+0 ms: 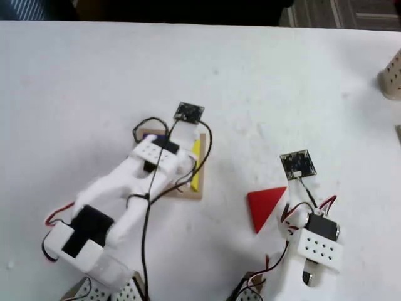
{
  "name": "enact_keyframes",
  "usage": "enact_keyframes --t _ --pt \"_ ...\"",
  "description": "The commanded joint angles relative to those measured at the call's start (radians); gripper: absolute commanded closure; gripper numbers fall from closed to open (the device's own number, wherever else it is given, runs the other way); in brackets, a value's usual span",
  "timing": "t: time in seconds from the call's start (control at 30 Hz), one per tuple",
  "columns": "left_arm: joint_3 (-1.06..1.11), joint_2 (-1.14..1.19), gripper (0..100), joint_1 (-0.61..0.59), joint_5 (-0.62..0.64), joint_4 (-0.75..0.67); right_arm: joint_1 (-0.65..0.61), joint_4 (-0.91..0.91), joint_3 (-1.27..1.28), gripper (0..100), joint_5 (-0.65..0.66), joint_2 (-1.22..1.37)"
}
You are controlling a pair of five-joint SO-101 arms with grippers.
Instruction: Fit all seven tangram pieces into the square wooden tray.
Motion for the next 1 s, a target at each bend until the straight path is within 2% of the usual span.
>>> enact_keyframes --t 0.0,0.37,0.6,0.77,0.97 --pt "-0.078 0.018 98 0.025 0.002 0.002 -0.012 -0.019 -0.008 98.1 0.012 -0.013" --pt "-0.270 0.166 98 0.025 0.008 -0.063 -0.012 -0.019 -0.008 98.1 0.012 -0.013" --pt "-0.582 0.386 98 0.062 0.009 -0.043 -0.012 -0.021 -0.008 98.1 0.009 -0.013" --pt "-0.829 0.507 98 0.062 0.009 0.074 -0.012 -0.021 -0.008 98.1 0.011 -0.012" --pt "-0.962 0.429 98 0.019 0.000 0.331 -0.016 -0.022 -0.008 98.1 0.015 -0.012"
